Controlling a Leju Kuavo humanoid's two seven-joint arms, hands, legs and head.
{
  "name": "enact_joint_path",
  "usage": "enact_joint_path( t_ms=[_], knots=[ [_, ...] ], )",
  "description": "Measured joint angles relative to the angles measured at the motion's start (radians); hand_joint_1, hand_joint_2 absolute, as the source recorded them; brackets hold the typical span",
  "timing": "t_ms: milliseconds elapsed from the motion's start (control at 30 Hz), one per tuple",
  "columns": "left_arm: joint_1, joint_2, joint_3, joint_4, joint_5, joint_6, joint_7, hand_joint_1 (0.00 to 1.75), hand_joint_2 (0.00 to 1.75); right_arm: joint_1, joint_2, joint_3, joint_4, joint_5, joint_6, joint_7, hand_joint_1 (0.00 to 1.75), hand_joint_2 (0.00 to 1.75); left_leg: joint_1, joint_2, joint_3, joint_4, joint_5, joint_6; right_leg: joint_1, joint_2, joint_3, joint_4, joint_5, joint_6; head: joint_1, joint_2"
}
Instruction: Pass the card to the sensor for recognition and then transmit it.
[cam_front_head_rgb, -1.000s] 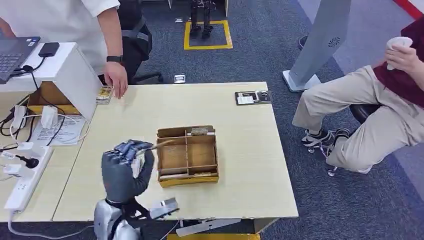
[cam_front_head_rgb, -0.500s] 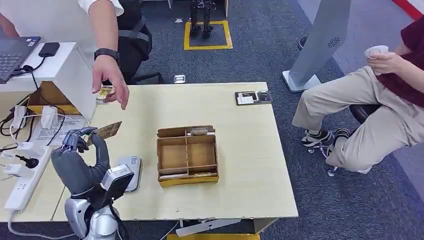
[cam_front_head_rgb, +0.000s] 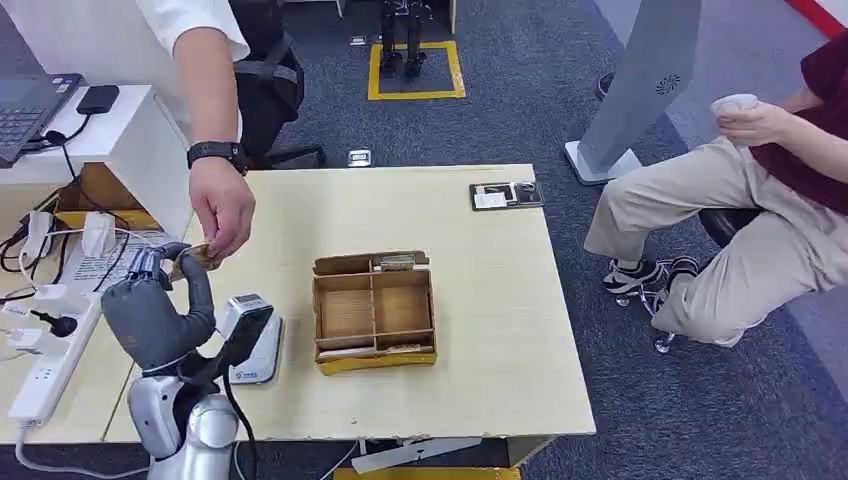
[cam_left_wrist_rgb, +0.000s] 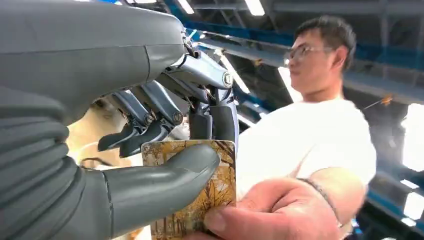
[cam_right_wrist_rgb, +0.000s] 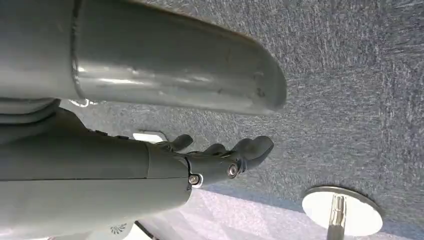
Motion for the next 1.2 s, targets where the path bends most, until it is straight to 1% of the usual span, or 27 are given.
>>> enact_joint_path(
  t_ms=[100, 133, 167, 267, 467, 700, 833, 1133, 1200],
  knots=[
    [-0.008, -0.002, 0.013, 0.026, -0.016, 0.0, 0.033, 1.75, 1.75, 0.0, 0.0, 0.001, 0.0, 0.001, 0.0, 0.008, 0.0, 0.0, 0.0, 0.0, 0.0, 0.0, 0.0, 0.0, 0.0, 0.0, 0.0, 0.0, 0.0, 0.0, 0.0, 0.0],
    [-0.011, -0.003, 0.016, 0.036, -0.015, 0.0, 0.039, 0.91, 1.75, 0.0, 0.0, 0.001, 0.0, 0.001, 0.0, 0.009, 0.0, 0.0, 0.0, 0.0, 0.0, 0.0, 0.0, 0.0, 0.0, 0.0, 0.0, 0.0, 0.0, 0.0, 0.0, 0.0],
    [-0.014, -0.003, 0.018, 0.048, -0.009, 0.0, 0.044, 0.02, 1.75, 0.0, 0.0, 0.001, 0.001, 0.001, 0.0, 0.009, 0.0, 0.0, 0.0, 0.0, 0.0, 0.0, 0.0, 0.0, 0.0, 0.0, 0.0, 0.0, 0.0, 0.0, 0.0, 0.0],
    [-0.025, -0.003, 0.019, 0.081, 0.018, 0.0, 0.05, 0.02, 1.75, -0.001, 0.0, 0.001, 0.002, -0.002, 0.0, 0.016, 0.0, 0.0, 0.0, 0.0, 0.0, 0.0, 0.0, 0.0, 0.0, 0.0, 0.0, 0.0, 0.0, 0.0, 0.0, 0.0],
    [-0.048, -0.005, 0.019, 0.111, 0.042, 0.0, 0.052, 0.0, 1.75, -0.002, 0.0, 0.001, 0.003, -0.002, 0.0, 0.025, 0.0, 0.0, 0.0, 0.0, 0.0, 0.0, 0.0, 0.0, 0.0, 0.0, 0.0, 0.0, 0.0, 0.0, 0.0, 0.0],
    [-0.048, -0.005, 0.019, 0.115, 0.114, 0.0, 0.026, 0.0, 1.75, -0.002, 0.0, 0.002, 0.003, -0.009, 0.0, 0.025, 0.0, 0.0, 0.0, 0.0, 0.0, 0.0, 0.0, 0.0, 0.0, 0.0, 0.0, 0.0, 0.0, 0.0, 0.0, 0.0],
    [-0.048, -0.005, 0.019, 0.115, 0.171, 0.0, -0.004, 0.0, 1.75, -0.002, 0.0, 0.002, 0.002, -0.016, 0.0, 0.025, 0.0, 0.0, 0.0, 0.0, 0.0, 0.0, 0.0, 0.0, 0.0, 0.0, 0.0, 0.0, 0.0, 0.0, 0.0, 0.0],
    [-0.044, -0.006, 0.018, 0.105, 0.396, 0.0, -0.137, 0.0, 1.75, -0.001, 0.003, 0.001, -0.008, -0.04, 0.0, 0.021, 0.0, 0.0, 0.0, 0.0, 0.0, 0.0, 0.0, 0.0, 0.0, 0.0, 0.0, 0.0, 0.0, 0.0, 0.0, 0.0],
    [-0.042, -0.008, 0.016, 0.095, 0.453, 0.0, -0.175, 0.0, 1.75, 0.0, 0.005, 0.001, -0.012, -0.043, 0.0, 0.012, 0.0, 0.0, 0.0, 0.0, -0.001, 0.0, 0.0, 0.0, 0.0, 0.0, 0.0, 0.0, 0.0, 0.0, 0.0, 0.0]
  ],
)
